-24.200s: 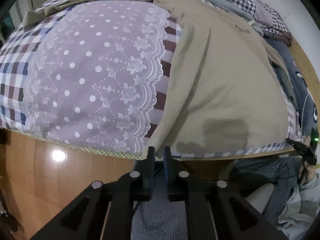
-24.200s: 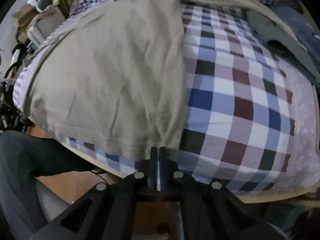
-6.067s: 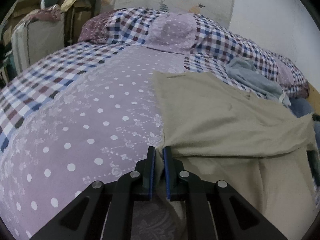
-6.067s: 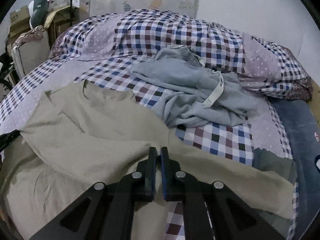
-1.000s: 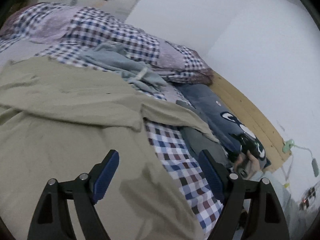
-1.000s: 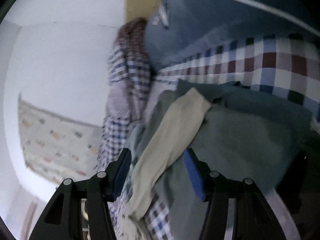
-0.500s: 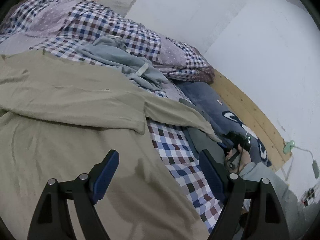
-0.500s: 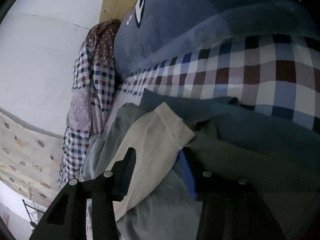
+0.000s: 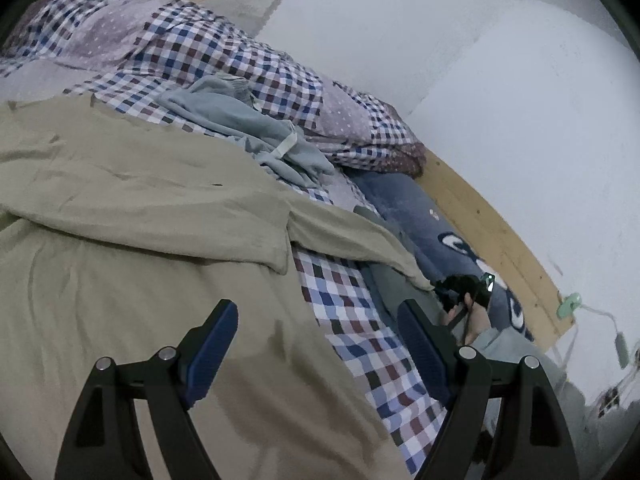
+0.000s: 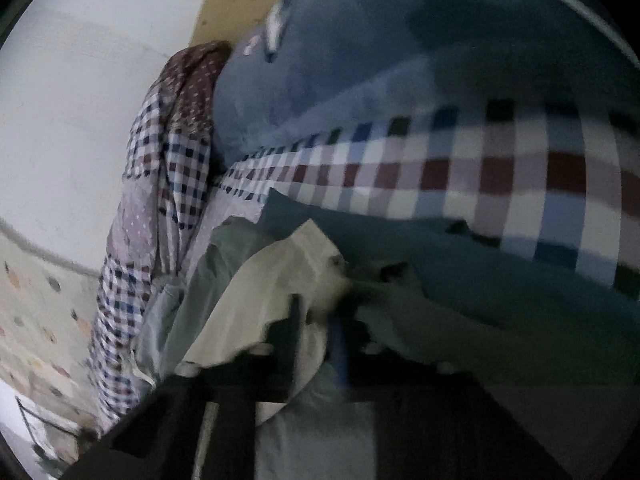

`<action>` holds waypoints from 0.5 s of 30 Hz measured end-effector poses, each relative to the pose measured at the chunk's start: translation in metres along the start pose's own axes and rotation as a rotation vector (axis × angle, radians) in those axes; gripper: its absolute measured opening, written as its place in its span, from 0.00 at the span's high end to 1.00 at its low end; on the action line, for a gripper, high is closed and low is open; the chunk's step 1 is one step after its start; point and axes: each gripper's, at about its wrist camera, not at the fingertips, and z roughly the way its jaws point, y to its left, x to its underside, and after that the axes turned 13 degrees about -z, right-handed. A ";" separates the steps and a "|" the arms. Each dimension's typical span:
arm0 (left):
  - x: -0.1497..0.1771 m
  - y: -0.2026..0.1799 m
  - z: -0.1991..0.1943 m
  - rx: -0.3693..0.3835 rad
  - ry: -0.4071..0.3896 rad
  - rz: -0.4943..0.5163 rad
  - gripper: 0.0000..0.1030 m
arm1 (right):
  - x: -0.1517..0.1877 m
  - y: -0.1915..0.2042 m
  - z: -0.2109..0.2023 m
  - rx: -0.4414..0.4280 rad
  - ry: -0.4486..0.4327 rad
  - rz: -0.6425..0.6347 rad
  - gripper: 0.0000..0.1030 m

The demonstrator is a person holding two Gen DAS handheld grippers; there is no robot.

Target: Fold clothes

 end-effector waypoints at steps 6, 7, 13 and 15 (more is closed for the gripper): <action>-0.015 0.023 -0.007 0.005 -0.041 -0.106 0.17 | -0.008 0.060 -0.019 0.017 -0.023 -0.223 0.97; -0.019 0.029 -0.010 0.008 -0.048 -0.135 0.17 | -0.009 0.073 -0.023 0.018 -0.029 -0.261 0.97; -0.050 0.060 -0.036 0.046 -0.122 -0.261 0.17 | 0.008 0.192 -0.054 -0.076 -0.062 -0.485 0.97; -0.061 0.071 -0.048 0.061 -0.153 -0.296 0.17 | 0.023 0.239 -0.064 -0.123 -0.067 -0.556 0.97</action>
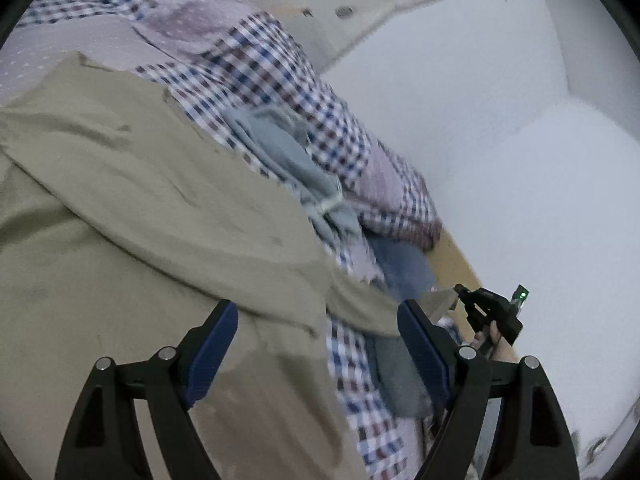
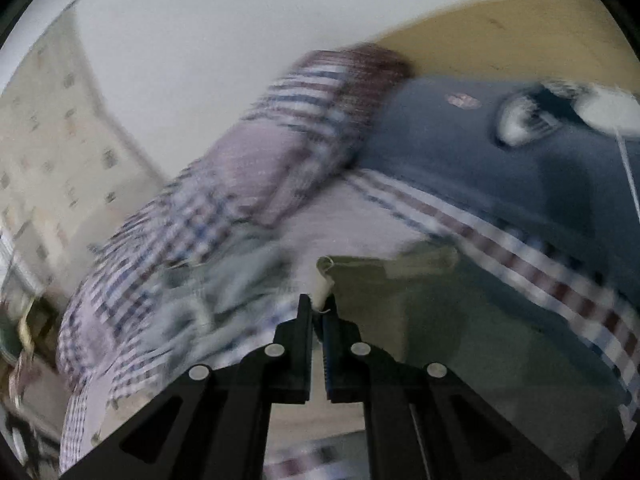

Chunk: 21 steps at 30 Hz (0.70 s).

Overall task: Fold clothes
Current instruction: 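Carry the hem corner with the right gripper toward the left gripper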

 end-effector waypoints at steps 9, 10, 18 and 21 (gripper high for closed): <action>-0.073 0.062 -0.058 0.061 -0.118 -0.240 0.17 | -0.008 0.280 -0.014 -0.275 0.010 -0.413 0.98; -0.079 0.069 -0.065 0.065 -0.137 -0.263 0.17 | -0.002 0.313 -0.015 -0.307 0.019 -0.465 0.98; -0.119 0.107 -0.119 0.061 -0.267 -0.320 0.17 | 0.118 0.532 -0.044 -0.588 0.113 -0.870 0.98; -0.130 0.130 -0.129 0.035 -0.265 -0.379 0.17 | 0.174 0.575 -0.050 -0.667 0.161 -0.949 0.98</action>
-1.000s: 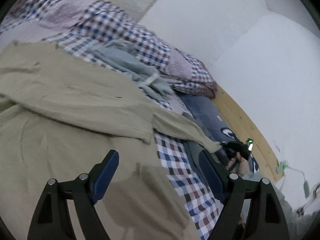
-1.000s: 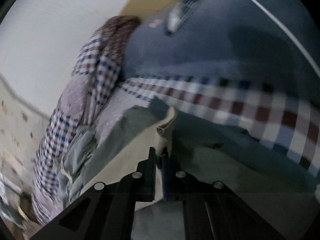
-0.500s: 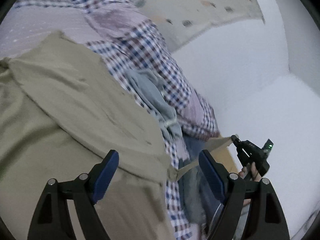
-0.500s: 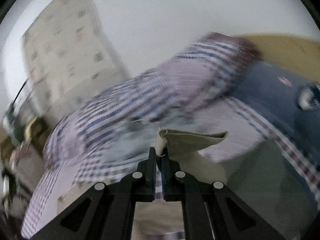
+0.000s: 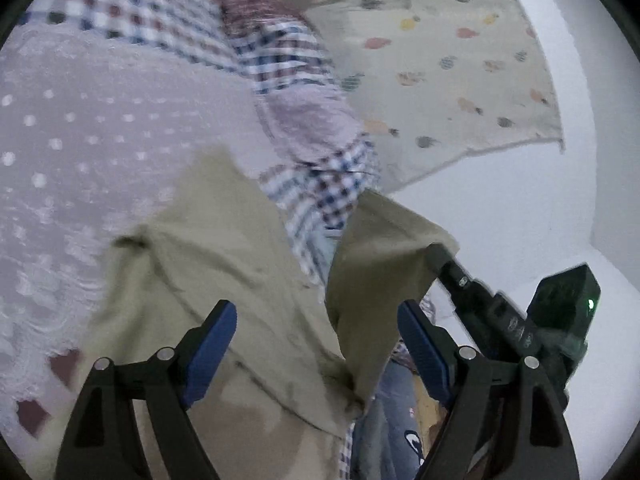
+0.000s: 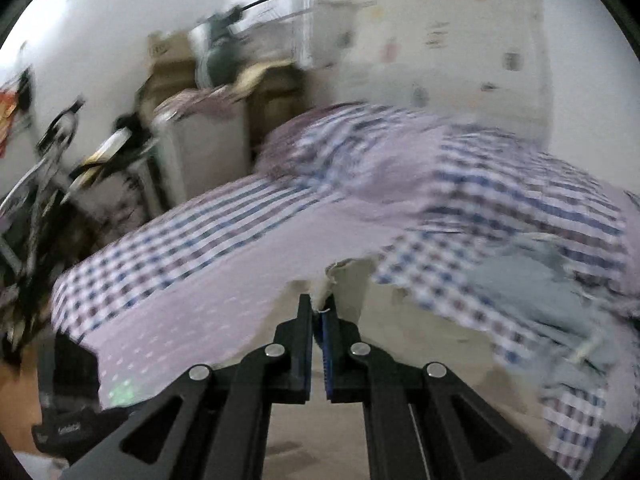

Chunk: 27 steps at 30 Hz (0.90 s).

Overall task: Fold clothes
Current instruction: 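Carry the hem corner with the right gripper toward the left gripper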

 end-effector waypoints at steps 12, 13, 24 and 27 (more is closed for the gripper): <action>-0.024 0.052 0.006 -0.044 0.052 -0.182 0.17 | 0.080 0.077 0.121 -0.344 0.403 -0.053 0.80; -0.025 0.053 0.007 -0.041 0.047 -0.186 0.17 | 0.081 0.078 0.118 -0.374 0.404 -0.069 0.61; -0.040 0.066 -0.008 0.005 -0.023 -0.248 0.17 | 0.053 0.054 0.162 -0.310 0.376 -0.193 0.47; -0.044 0.065 -0.007 0.003 -0.029 -0.247 0.17 | 0.055 0.063 0.188 -0.307 0.421 -0.263 0.57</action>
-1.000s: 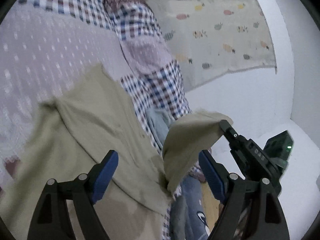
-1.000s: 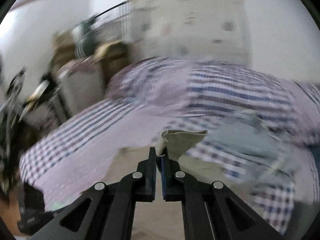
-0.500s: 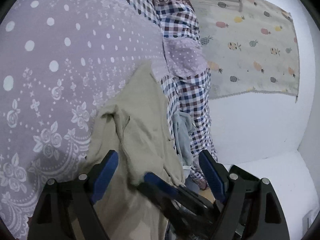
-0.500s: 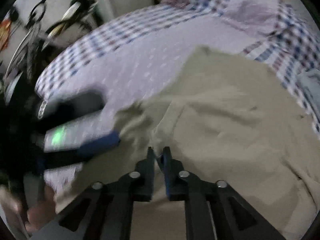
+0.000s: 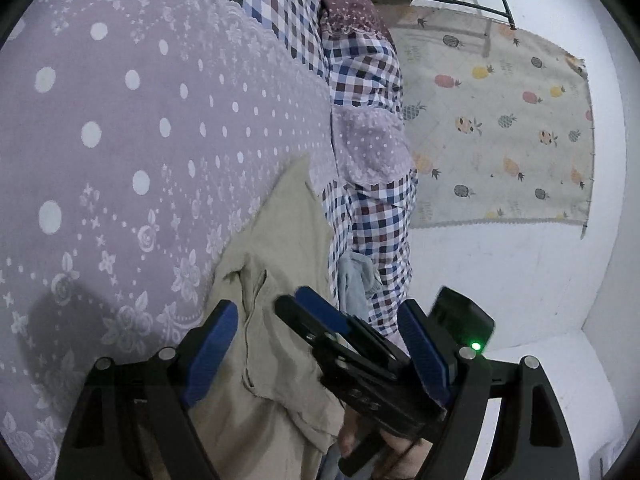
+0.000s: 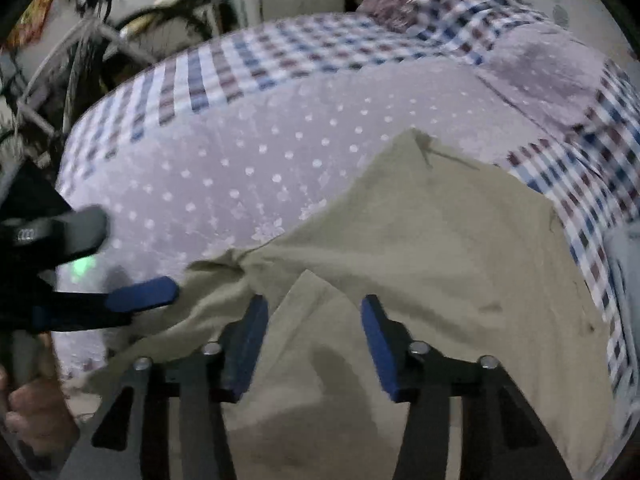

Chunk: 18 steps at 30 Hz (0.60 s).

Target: Fold clothes

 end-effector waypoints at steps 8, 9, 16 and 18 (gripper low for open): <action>-0.003 0.003 -0.008 0.011 -0.006 -0.012 0.17 | 0.001 0.002 0.028 0.021 0.081 -0.090 0.62; -0.004 0.004 -0.008 0.014 -0.005 -0.015 0.17 | 0.001 0.000 0.029 0.016 0.074 -0.086 0.80; -0.006 0.004 -0.010 0.026 -0.010 -0.029 0.17 | 0.000 -0.006 0.010 0.013 0.023 -0.090 0.96; -0.006 0.003 -0.009 0.028 -0.012 -0.030 0.17 | -0.004 -0.010 0.000 0.025 -0.004 -0.084 0.96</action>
